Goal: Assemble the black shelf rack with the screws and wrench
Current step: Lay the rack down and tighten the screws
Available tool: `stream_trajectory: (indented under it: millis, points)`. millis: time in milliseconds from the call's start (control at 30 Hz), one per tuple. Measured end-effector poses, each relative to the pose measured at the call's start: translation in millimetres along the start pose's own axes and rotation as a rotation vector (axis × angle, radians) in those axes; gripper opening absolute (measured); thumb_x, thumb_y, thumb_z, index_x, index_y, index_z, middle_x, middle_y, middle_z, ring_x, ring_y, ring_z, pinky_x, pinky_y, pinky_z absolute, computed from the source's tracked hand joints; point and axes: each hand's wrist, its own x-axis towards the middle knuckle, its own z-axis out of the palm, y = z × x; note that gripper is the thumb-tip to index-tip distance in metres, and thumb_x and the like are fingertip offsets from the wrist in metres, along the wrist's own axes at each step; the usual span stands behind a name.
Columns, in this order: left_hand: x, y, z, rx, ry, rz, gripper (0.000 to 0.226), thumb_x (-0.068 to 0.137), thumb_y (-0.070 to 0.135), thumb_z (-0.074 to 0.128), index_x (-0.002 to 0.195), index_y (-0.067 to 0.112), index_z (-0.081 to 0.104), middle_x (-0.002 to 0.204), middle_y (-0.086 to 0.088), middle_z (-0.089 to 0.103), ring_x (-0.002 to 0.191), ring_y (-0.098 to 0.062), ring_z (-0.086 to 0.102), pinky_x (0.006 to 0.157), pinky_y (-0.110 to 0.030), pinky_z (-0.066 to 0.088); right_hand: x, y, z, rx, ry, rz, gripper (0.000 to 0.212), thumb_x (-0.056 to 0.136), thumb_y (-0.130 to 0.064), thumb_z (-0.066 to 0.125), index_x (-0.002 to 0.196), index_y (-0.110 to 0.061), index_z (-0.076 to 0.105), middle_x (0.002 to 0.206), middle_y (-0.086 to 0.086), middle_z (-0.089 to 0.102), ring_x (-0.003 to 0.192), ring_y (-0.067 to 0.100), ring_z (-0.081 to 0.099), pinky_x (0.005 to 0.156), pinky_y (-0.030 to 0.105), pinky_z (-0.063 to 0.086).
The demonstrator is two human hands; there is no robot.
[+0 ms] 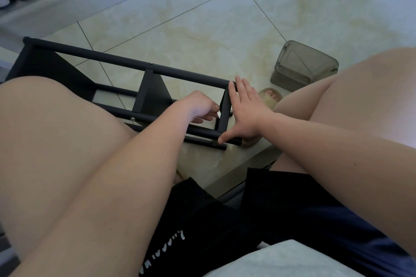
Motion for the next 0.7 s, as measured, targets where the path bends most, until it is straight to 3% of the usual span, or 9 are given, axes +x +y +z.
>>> stream_trajectory:
  millis: [300, 500, 600, 700]
  points:
    - [0.1, -1.8, -2.1, 0.062, -0.038, 0.0, 0.016, 0.098, 0.018, 0.059, 0.105, 0.011, 0.071, 0.068, 0.01, 0.074, 0.073, -0.006, 0.069, 0.074, -0.027, 0.051, 0.0, -0.4, -0.3, 0.002, -0.002, -0.001, 0.166, 0.048, -0.095, 0.066, 0.154, -0.008, -0.029, 0.161, 0.016, -0.035, 0.15, 0.032, -0.032, 0.122, 0.042, -0.014]
    - [4.2, -2.2, 1.7, -0.061, 0.002, -0.019, 0.018, 0.098, 0.019, 0.058, 0.107, 0.011, 0.071, 0.072, 0.006, 0.075, 0.073, -0.008, 0.07, 0.08, -0.03, 0.053, 0.4, 0.2, 0.1, 0.011, -0.003, -0.003, 0.167, 0.047, -0.095, 0.066, 0.153, -0.01, -0.031, 0.161, 0.014, -0.036, 0.15, 0.03, -0.032, 0.121, 0.041, -0.015]
    - [5.1, -2.4, 2.6, -0.053, -0.042, -0.056, 0.017, 0.099, 0.02, 0.056, 0.105, 0.013, 0.07, 0.068, 0.007, 0.074, 0.072, -0.009, 0.069, 0.085, -0.032, 0.053, 0.7, 0.2, 0.4, 0.011, -0.003, -0.002, 0.168, 0.046, -0.096, 0.065, 0.153, -0.01, -0.031, 0.161, 0.014, -0.036, 0.15, 0.03, -0.033, 0.12, 0.041, -0.015]
    - [4.7, -1.3, -0.9, -0.021, -0.082, -0.061, 0.014, 0.1, 0.019, 0.053, 0.096, 0.014, 0.066, 0.068, 0.007, 0.075, 0.073, -0.008, 0.069, 0.08, -0.03, 0.053, 0.4, 0.0, 1.1, 0.008, 0.004, -0.004, 0.168, 0.045, -0.097, 0.064, 0.153, -0.009, -0.03, 0.161, 0.014, -0.035, 0.15, 0.03, -0.032, 0.119, 0.04, -0.016]
